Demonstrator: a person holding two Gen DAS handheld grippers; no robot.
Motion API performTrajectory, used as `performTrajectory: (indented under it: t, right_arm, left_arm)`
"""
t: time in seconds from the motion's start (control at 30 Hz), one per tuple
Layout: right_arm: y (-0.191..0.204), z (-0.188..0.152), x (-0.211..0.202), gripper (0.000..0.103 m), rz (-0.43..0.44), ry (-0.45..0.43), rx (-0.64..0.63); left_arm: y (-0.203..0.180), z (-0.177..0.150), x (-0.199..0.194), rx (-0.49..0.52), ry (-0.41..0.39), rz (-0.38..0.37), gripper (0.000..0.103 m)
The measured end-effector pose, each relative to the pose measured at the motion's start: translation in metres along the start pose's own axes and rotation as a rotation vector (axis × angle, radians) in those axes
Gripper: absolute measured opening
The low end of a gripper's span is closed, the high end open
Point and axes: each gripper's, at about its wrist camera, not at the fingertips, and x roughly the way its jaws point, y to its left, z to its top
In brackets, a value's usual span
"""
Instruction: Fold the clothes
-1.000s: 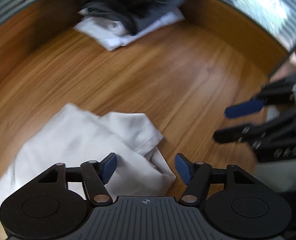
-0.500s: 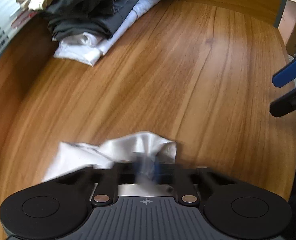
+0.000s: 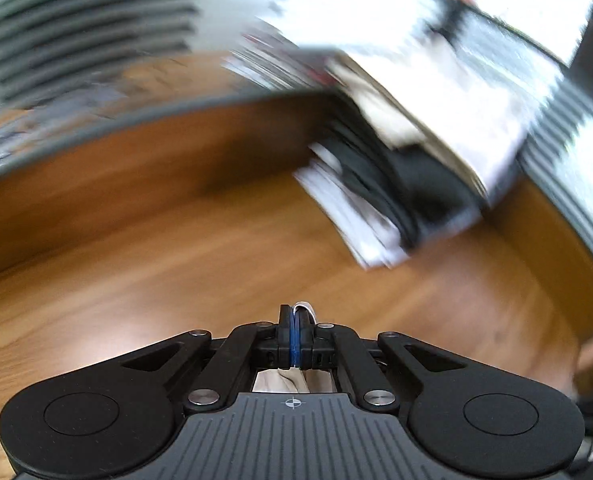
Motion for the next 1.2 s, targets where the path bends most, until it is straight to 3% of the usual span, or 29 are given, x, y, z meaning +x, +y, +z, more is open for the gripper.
performTrajectory:
  t: [0.23, 0.43, 0.73, 0.8, 0.93, 1.17, 1.2]
  right_arm:
    - [0.042, 0.026, 0.009, 0.048, 0.042, -0.003, -0.120]
    - [0.082, 0.047, 0.011, 0.048, 0.077, -0.025, -0.227]
    - [0.159, 0.111, 0.022, 0.047, 0.265, -0.067, -0.310]
    - [0.183, 0.127, 0.029, 0.037, 0.311, -0.064, -0.354]
    - [0.230, 0.157, 0.045, 0.035, 0.367, -0.048, -0.447]
    - [0.270, 0.195, 0.088, 0.035, 0.416, 0.068, -0.435]
    - [0.273, 0.198, 0.095, 0.028, 0.405, 0.090, -0.428]
  left_arm:
    - [0.073, -0.015, -0.075, -0.154, -0.114, 0.150, 0.002]
    - [0.132, -0.077, -0.103, -0.316, -0.077, 0.241, 0.002]
    - [0.148, -0.152, -0.124, -0.444, -0.031, 0.240, 0.002]
    - [0.147, -0.160, -0.124, -0.452, -0.025, 0.231, 0.002]
    - [0.149, -0.168, -0.123, -0.468, -0.007, 0.208, 0.002]
    - [0.155, -0.168, -0.112, -0.470, 0.000, 0.178, 0.002]
    - [0.157, -0.169, -0.111, -0.473, 0.003, 0.175, 0.002]
